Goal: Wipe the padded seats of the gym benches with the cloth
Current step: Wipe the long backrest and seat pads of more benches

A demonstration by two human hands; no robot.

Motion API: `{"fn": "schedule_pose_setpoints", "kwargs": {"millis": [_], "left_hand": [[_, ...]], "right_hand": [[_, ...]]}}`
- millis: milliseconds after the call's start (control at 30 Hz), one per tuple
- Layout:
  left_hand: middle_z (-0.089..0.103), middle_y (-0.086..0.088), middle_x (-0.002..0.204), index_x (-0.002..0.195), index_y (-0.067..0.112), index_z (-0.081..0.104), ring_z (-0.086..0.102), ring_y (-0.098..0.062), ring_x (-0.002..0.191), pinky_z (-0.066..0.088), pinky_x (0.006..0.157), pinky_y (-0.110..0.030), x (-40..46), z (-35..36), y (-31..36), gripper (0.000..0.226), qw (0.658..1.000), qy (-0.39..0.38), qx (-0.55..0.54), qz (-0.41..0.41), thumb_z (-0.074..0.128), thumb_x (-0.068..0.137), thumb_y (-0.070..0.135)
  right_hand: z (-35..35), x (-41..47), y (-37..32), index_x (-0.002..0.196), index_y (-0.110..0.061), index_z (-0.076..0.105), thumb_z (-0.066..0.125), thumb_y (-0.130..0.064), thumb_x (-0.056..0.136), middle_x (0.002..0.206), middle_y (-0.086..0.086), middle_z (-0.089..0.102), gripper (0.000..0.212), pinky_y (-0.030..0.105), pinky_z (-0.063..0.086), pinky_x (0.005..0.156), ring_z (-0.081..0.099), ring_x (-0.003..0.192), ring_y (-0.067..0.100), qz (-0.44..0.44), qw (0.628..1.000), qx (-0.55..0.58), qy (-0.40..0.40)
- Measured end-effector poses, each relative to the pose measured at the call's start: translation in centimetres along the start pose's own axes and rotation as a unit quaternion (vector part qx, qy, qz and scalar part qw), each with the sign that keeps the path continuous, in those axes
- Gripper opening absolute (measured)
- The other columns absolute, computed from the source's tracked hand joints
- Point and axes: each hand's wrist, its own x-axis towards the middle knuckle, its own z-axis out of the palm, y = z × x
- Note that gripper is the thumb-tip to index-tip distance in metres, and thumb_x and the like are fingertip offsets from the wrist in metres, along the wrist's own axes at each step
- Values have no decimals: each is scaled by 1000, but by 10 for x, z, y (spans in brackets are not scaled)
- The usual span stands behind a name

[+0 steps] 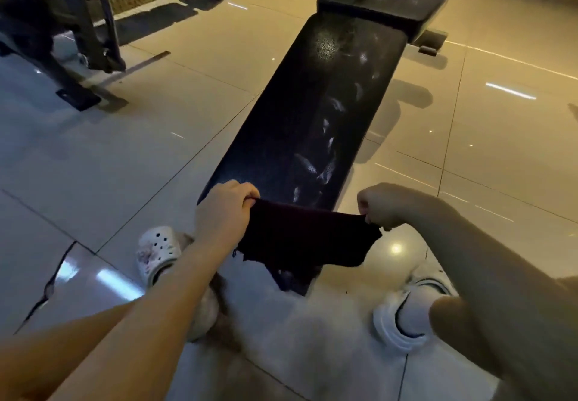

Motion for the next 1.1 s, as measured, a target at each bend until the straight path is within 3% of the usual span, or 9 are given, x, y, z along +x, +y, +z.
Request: {"fn": "schedule_pose_setpoints", "kwargs": {"millis": [133,267,400,533,633,767,833,967,1100], "left_hand": [[67,-3,92,97,15,72,59,-27,90,50,65,-39,52,33,-3,11,997,8,17,78,64,91,10],[69,-6,83,88,10,72,63,-29,79,52,61,-37,76,65,-20,7,988,52,44,141,71,82,6],[69,-7,84,88,6,72,62,-25,82,50,73,-34,98,80,-26,5,968,112,31,220,69,85,9],[69,-7,89,95,7,70,62,-28,87,52,75,-40,113,87,-32,12,972,69,37,222,69,85,11],[67,-8,96,103,8,68,58,-28,91,49,78,-39,102,83,-41,18,988,31,21,149,70,86,12],[60,-3,95,100,14,65,58,-24,88,40,70,-32,74,71,-22,16,993,40,-53,-95,68,90,26],[61,3,89,97,19,63,58,-19,81,35,67,-29,59,72,-4,15,986,1,-51,-161,66,90,32],[61,1,110,118,19,58,59,-18,97,36,76,-28,23,81,9,33,959,-58,-63,-270,67,89,34],[57,-3,116,123,17,54,58,-22,104,39,78,-30,-1,84,-6,40,938,-76,-47,-334,66,90,35]], "right_hand": [[21,52,20,105,-13,60,55,-10,90,96,6,62,16,35,49,71,60,88,25,76,988,68,115],[44,82,27,98,-20,56,54,-12,89,89,5,59,12,31,38,62,55,82,25,125,956,201,171],[55,94,29,98,-21,55,51,-14,91,85,4,59,10,31,36,59,52,76,25,160,937,236,201],[64,92,20,96,-16,56,50,-13,91,76,1,53,8,33,43,61,50,70,24,174,911,239,288],[75,90,23,99,-16,57,51,-12,92,85,1,55,10,34,43,64,50,75,22,163,902,287,278],[86,87,24,109,-16,53,61,-17,93,106,0,54,18,31,40,69,54,86,20,135,872,379,280],[84,83,15,104,-15,53,62,-18,93,101,-1,55,14,30,40,65,54,80,18,120,856,385,324],[84,68,-35,85,-23,44,60,-25,94,81,-8,50,18,18,29,55,48,68,11,-70,907,290,297],[105,61,-69,105,-19,56,61,-37,92,109,0,57,23,29,42,81,55,102,20,-190,940,148,241]]}}
